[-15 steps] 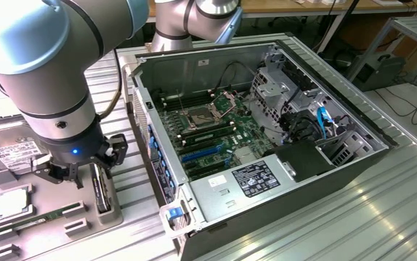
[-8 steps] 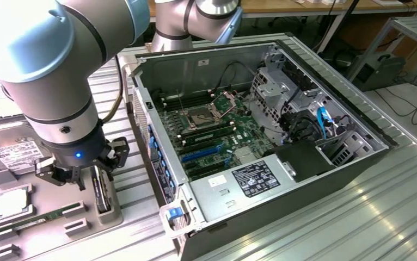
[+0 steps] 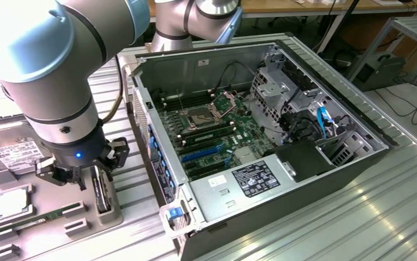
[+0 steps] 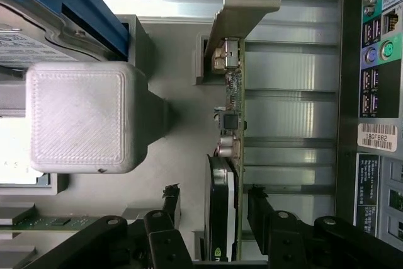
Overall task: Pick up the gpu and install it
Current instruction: 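Pick up the gpu and move the gpu toward the slot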
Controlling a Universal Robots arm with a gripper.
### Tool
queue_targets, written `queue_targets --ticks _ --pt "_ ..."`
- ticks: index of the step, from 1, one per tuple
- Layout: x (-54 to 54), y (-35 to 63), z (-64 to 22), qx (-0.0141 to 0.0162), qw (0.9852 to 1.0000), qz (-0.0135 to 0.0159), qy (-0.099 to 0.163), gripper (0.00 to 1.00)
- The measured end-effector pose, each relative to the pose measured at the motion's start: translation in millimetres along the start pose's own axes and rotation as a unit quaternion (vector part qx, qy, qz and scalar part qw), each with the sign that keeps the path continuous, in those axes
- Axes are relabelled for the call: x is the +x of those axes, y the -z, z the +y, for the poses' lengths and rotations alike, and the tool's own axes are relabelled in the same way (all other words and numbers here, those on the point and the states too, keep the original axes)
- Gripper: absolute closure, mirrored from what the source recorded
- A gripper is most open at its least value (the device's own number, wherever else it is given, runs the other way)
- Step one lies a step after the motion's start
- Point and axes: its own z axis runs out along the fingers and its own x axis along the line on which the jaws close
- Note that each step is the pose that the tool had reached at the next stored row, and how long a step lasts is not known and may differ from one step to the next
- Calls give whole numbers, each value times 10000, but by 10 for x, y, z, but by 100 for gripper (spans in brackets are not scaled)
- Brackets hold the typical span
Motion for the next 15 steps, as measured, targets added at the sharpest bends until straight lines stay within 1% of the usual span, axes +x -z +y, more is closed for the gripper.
queue_targets --ticks 2,3,12,13,14,15 --pt "-7 -2 -1 -1 10000 -1 1 46" --pt "-15 -2 -1 -2 10000 -1 1 53" --pt "-25 -2 -1 0 10000 0 0 53" --pt "-25 -1 -1 0 10000 0 0 54" --pt "-25 -2 -1 0 10000 0 0 61" --pt "-25 -1 -1 0 10000 0 0 61"
